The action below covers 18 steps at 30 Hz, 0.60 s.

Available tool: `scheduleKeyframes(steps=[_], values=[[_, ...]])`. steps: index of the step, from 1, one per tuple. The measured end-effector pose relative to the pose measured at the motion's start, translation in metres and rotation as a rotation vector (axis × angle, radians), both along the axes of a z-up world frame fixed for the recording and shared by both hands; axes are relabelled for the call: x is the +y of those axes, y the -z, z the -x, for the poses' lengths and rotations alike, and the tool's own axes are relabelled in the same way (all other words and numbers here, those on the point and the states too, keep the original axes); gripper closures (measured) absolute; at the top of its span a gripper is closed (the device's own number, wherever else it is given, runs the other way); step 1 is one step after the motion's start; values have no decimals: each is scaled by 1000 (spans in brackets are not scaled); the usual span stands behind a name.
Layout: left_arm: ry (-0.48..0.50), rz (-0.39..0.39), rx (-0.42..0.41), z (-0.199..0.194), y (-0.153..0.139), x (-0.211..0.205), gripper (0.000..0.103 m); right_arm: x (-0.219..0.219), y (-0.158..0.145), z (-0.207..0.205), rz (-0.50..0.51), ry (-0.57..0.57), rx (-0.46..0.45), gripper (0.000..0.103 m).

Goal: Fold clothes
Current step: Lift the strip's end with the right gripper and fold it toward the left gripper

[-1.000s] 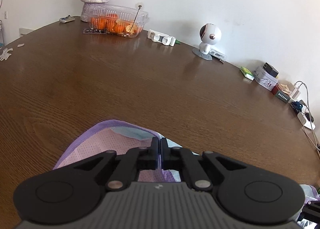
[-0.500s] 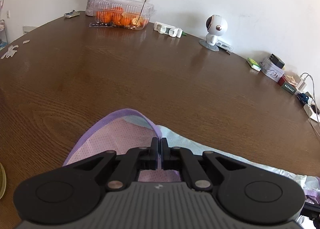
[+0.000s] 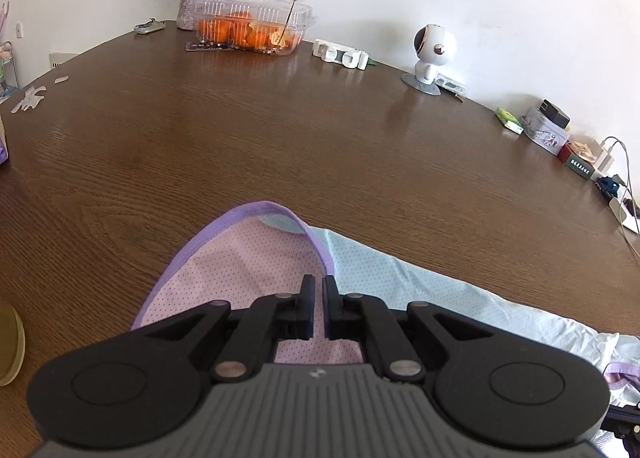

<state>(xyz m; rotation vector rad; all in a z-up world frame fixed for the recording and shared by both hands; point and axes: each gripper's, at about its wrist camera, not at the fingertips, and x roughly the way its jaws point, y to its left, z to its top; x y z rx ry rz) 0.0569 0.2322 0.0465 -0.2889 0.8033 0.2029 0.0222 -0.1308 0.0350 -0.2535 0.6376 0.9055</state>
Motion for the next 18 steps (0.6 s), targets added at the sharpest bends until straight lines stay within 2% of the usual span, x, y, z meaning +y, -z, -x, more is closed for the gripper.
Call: scheduleKeyframes(steps=[3,5,7,8,11,14,15,17,18], values=[[-21,9,-23,-3,-5,2,97,-2,-4,0,-60,9,-6,98],[-7,11,-57,-8,-13,-1,91,1,-7,-4,-84,51,-18,92],[5,-29,-97,-21,-19,-8,66,11,-3,-13,-56,93,-26,92],[4,-53,-100,-29,-18,-10,63,16,1,-19,-36,113,-26,92],[16,-97,-54,-48,-8,-14,66,27,15,-23,42,118,13,91],[28,-94,0,-50,8,-9,68,20,15,-15,43,127,-9,91],[21,-99,-13,-45,11,-6,71,14,14,-11,32,142,-14,90],[4,-109,-14,-38,12,2,71,-12,2,5,-10,205,-60,88],[0,-107,-18,-35,12,4,71,-30,-5,14,-27,278,-97,83]])
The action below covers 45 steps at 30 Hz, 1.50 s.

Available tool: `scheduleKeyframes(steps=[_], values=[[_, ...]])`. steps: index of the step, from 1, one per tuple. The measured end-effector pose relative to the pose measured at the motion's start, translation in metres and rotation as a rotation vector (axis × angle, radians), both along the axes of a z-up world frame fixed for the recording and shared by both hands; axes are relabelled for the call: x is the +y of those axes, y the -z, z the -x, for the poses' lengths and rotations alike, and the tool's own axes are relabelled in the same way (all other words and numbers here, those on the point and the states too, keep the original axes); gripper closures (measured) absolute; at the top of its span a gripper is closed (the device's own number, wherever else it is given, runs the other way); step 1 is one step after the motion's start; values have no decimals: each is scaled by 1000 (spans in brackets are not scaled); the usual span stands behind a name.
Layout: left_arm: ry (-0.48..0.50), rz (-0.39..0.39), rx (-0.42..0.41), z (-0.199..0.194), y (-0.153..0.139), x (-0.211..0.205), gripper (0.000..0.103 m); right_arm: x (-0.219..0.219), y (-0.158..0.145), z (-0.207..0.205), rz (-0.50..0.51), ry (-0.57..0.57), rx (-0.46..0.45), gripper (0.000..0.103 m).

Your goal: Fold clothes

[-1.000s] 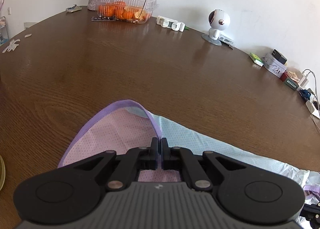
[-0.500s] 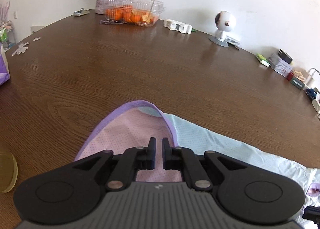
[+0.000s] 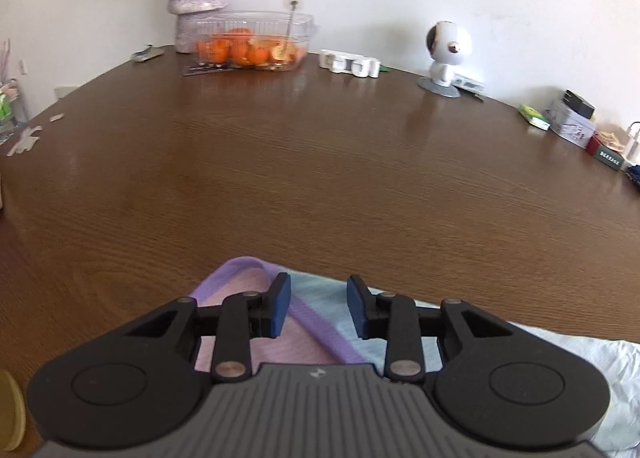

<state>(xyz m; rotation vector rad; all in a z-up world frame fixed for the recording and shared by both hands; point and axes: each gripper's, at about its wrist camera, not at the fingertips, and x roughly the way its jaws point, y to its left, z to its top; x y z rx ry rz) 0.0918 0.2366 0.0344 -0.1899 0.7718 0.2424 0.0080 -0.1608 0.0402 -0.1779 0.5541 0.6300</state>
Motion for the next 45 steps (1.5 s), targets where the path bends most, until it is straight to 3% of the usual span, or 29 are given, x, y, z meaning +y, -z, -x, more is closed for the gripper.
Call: scheduleKeyframes(steps=[2,5,8,12,13,17,21,25,28,30,33,39,41,45], values=[[-5,6,-10,7,-2,3,69,-37,-14,16,-28,168,-58,67],[10,-4,-43,20,-13,-11,64,-83,-22,18,-75,415,21,65],[76,-5,-89,34,-27,-37,55,-100,-8,6,-125,544,108,65],[158,-26,-122,54,-40,-72,53,-88,17,-7,-99,580,173,66],[176,-32,-131,60,-43,-80,50,-85,20,-2,-87,580,140,66],[218,-28,-140,76,-39,-100,47,-84,27,-1,-58,569,88,91],[210,-11,-99,83,-22,-113,47,-102,23,-11,-73,618,116,96],[212,-20,-111,94,-20,-120,47,-101,0,-4,-93,579,60,96],[175,-37,-146,105,-26,-115,46,-79,-27,0,-123,463,7,96],[140,-38,-161,113,-30,-108,46,-51,-32,-2,-148,353,18,96],[87,-23,-175,127,-32,-98,46,7,-16,-12,-134,217,31,96],[-5,-62,-136,150,-27,-83,42,93,19,-32,-43,84,135,91],[-41,-63,-126,157,-24,-75,40,95,18,-22,-63,47,116,86],[-106,-58,-110,165,-18,-61,36,56,-11,-4,-208,60,13,70]])
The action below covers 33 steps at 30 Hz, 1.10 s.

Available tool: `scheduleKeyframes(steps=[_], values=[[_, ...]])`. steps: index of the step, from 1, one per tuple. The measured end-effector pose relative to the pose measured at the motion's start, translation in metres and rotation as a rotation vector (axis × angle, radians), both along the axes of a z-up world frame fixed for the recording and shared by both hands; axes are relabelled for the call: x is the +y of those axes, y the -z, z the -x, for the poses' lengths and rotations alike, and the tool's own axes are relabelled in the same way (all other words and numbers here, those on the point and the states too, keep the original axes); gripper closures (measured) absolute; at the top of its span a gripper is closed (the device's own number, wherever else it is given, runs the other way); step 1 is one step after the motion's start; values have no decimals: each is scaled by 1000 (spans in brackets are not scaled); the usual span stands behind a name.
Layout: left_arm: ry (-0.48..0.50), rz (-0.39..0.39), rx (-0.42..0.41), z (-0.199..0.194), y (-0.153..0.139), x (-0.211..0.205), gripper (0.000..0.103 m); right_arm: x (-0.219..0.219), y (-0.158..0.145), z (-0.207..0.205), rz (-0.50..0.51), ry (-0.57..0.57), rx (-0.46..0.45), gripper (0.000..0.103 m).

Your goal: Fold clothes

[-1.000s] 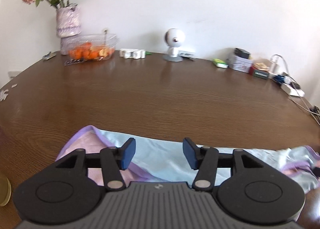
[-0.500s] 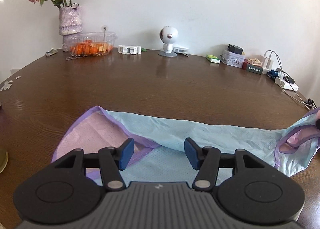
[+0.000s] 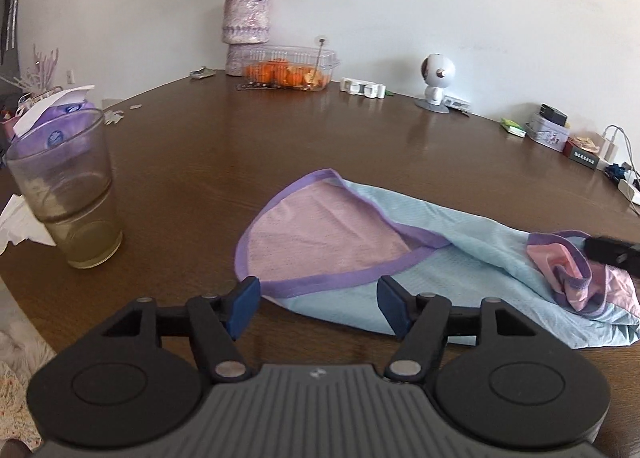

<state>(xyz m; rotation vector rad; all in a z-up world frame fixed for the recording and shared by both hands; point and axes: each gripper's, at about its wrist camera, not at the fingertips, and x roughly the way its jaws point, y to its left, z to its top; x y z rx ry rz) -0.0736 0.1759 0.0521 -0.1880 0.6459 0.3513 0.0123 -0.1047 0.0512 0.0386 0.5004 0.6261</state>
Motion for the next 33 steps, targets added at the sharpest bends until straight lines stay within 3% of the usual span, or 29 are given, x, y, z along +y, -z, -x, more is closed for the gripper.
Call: scheduleKeyframes(steps=[3,7,10,11,14,15,20,23,26,28,31,33], values=[[-30,-1,18,1,4,6,33,-23,-8,-16,71,123,2,71],[-61,18,34,-3,10,12,32,-18,30,-48,166,82,174,80],[-75,33,43,-4,12,15,32,0,28,-32,247,32,105,80],[-80,38,43,-4,12,16,31,2,18,-26,239,-2,71,80],[-95,55,39,-5,13,18,27,16,-12,-34,248,-102,-5,63],[-102,57,39,-6,13,18,27,24,-20,-42,267,-137,-20,63],[-153,65,24,-9,14,18,24,119,-33,-106,299,-530,75,63],[-171,63,23,-11,13,13,33,182,-25,-134,329,-635,105,63],[-185,42,29,-9,12,5,51,230,-14,-147,398,-685,106,66],[-182,27,31,-9,12,-1,68,250,-10,-155,406,-698,133,66],[-159,-28,44,-15,13,-9,83,269,-3,-159,445,-724,149,67],[-152,-20,43,-18,13,-8,94,279,2,-157,490,-739,149,78]])
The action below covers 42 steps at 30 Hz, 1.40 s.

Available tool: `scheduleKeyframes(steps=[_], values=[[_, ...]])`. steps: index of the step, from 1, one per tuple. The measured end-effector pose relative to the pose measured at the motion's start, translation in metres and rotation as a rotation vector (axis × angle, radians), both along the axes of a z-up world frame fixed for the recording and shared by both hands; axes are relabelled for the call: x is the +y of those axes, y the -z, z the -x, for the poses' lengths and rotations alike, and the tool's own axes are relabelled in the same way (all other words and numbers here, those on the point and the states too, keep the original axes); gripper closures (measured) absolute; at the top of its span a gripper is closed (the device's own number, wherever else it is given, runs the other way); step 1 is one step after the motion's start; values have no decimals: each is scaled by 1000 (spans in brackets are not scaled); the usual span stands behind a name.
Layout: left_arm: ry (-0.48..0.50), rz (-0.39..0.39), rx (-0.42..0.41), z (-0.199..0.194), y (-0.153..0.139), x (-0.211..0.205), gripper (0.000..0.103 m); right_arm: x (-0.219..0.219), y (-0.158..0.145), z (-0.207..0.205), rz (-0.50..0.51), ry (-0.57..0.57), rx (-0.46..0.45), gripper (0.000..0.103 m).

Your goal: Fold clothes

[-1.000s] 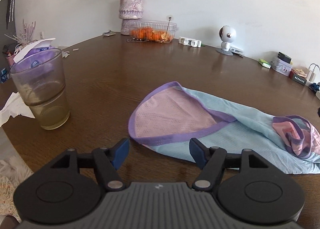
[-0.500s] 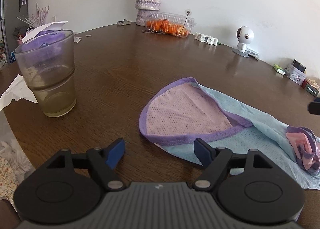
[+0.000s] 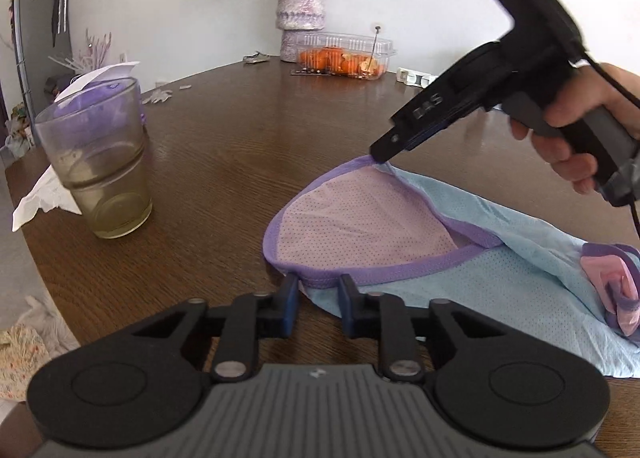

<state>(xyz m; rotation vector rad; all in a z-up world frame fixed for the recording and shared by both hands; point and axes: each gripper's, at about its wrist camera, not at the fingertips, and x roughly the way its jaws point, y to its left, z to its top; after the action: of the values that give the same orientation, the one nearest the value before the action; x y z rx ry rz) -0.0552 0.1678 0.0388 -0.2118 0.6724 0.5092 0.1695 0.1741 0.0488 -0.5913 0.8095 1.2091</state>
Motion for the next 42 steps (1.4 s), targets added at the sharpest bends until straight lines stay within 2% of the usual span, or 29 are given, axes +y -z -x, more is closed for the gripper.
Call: scheduleKeyframes(steps=[1,3,5,9,11,14,17,20,22,26,34,37,39,41,42], values=[[5,10,0,-2,0,2,96,2,2,1,11,-5,3,82],[9,21,1,-7,-1,8,98,6,7,2,27,-6,8,99],[8,36,-4,-13,-3,16,98,6,9,2,21,17,-24,100],[26,44,-53,-35,-16,31,99,-9,5,-18,-41,176,-68,102],[53,77,-81,-52,-24,39,99,-19,2,-35,-59,260,-74,102],[124,107,-113,-88,-34,47,99,-40,-4,-61,-75,380,-82,102],[212,102,-110,-133,-38,46,99,-67,-7,-93,-92,503,-88,103],[282,148,-99,-179,-37,44,99,-103,-8,-118,-103,617,-86,103],[317,163,-88,-204,-33,33,99,-126,-8,-131,-106,686,-82,103],[433,145,-66,-239,-22,-6,99,-184,-1,-150,-110,842,-82,103],[600,161,-80,-272,-17,-86,99,-288,-11,-157,-114,1077,-126,103],[611,124,-99,-278,-23,-106,99,-311,-12,-159,-118,1096,-112,103],[574,111,-113,-285,-25,-110,99,-317,-9,-163,-125,1079,-82,102],[503,123,-132,-291,-23,-105,92,-320,-7,-163,-140,1064,-58,100],[492,146,-146,-287,-25,-99,79,-319,-7,-161,-152,1058,-49,93]])
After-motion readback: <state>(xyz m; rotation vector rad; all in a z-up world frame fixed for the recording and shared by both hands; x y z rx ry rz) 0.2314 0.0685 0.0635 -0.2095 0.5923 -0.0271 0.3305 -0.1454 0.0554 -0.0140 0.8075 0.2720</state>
